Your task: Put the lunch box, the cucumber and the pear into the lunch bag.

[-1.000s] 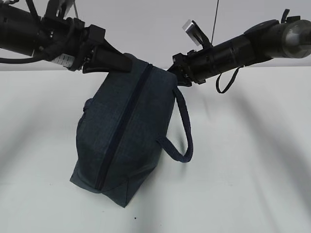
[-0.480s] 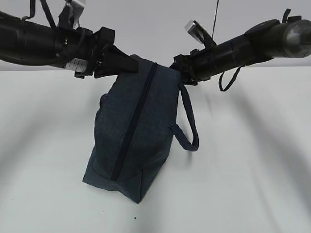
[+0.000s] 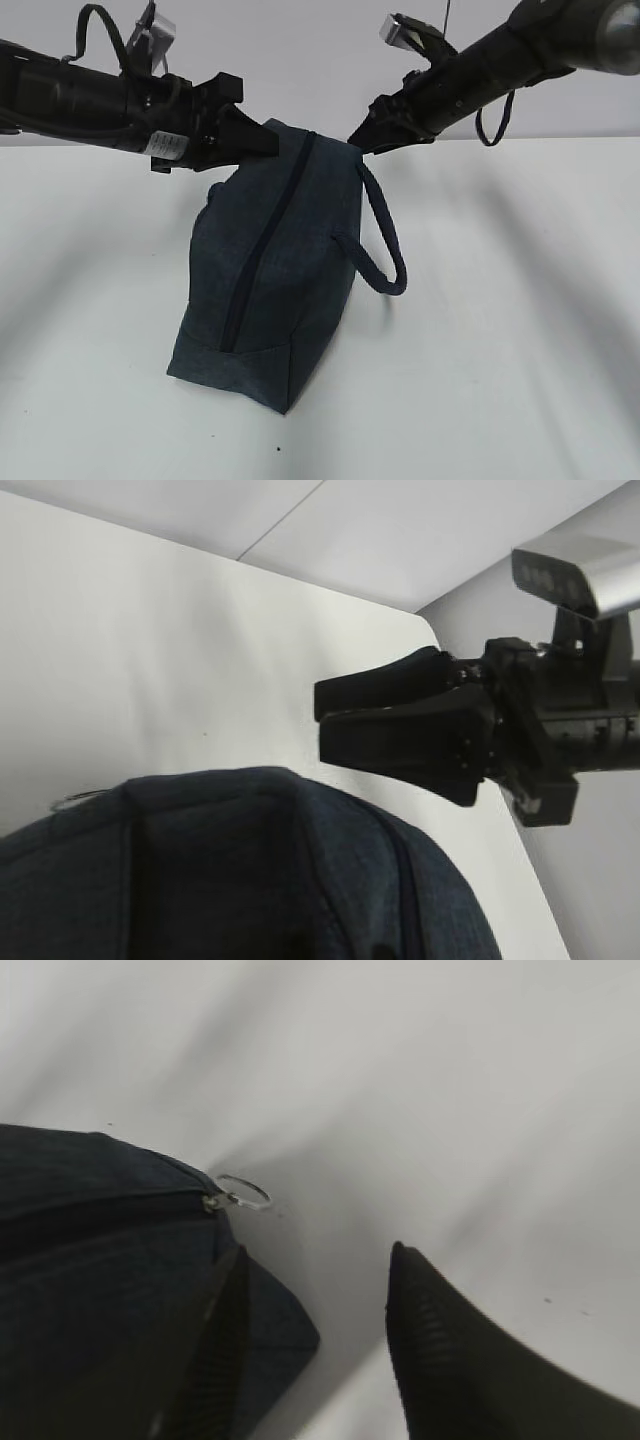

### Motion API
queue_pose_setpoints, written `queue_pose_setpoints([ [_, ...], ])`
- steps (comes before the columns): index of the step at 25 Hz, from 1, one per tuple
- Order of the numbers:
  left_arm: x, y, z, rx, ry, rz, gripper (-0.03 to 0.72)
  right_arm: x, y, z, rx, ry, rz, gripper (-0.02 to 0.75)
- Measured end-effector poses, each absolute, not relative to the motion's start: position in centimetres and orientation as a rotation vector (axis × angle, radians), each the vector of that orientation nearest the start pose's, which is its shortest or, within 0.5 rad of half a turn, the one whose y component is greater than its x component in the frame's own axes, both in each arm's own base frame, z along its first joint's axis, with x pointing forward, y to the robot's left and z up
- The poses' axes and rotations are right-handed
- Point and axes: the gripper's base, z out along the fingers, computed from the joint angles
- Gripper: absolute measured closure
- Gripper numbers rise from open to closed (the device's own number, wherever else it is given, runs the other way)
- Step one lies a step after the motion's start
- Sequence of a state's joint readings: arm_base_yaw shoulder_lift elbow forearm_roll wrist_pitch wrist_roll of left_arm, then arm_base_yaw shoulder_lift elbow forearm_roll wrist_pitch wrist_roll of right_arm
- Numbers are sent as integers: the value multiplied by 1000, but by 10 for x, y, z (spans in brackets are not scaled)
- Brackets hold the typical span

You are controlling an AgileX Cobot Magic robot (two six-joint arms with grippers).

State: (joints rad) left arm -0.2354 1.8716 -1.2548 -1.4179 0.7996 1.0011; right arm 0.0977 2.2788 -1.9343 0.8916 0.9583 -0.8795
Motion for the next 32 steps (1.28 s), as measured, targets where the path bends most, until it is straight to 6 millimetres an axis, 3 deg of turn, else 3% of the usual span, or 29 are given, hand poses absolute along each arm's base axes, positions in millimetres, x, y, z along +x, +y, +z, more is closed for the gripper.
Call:
queue_pose_setpoints([
  [5, 374, -149, 232, 313, 2269, -1171, 390, 485, 97, 236, -653, 2380, 654, 394],
  [8, 374, -143, 231, 328, 2277, -1166, 323, 480, 94, 253, -637, 2383, 615, 395],
  [16, 363, -119, 267, 448, 2225, -1022, 308, 458, 82, 289, -626, 2471, 487, 395],
  [26, 329, -97, 325, 703, 2113, -614, 313, 428, 63, 321, -536, 2649, 298, 395],
  [32, 308, -83, 350, 705, 2123, -410, 315, 414, 57, 347, -463, 2625, 228, 395],
])
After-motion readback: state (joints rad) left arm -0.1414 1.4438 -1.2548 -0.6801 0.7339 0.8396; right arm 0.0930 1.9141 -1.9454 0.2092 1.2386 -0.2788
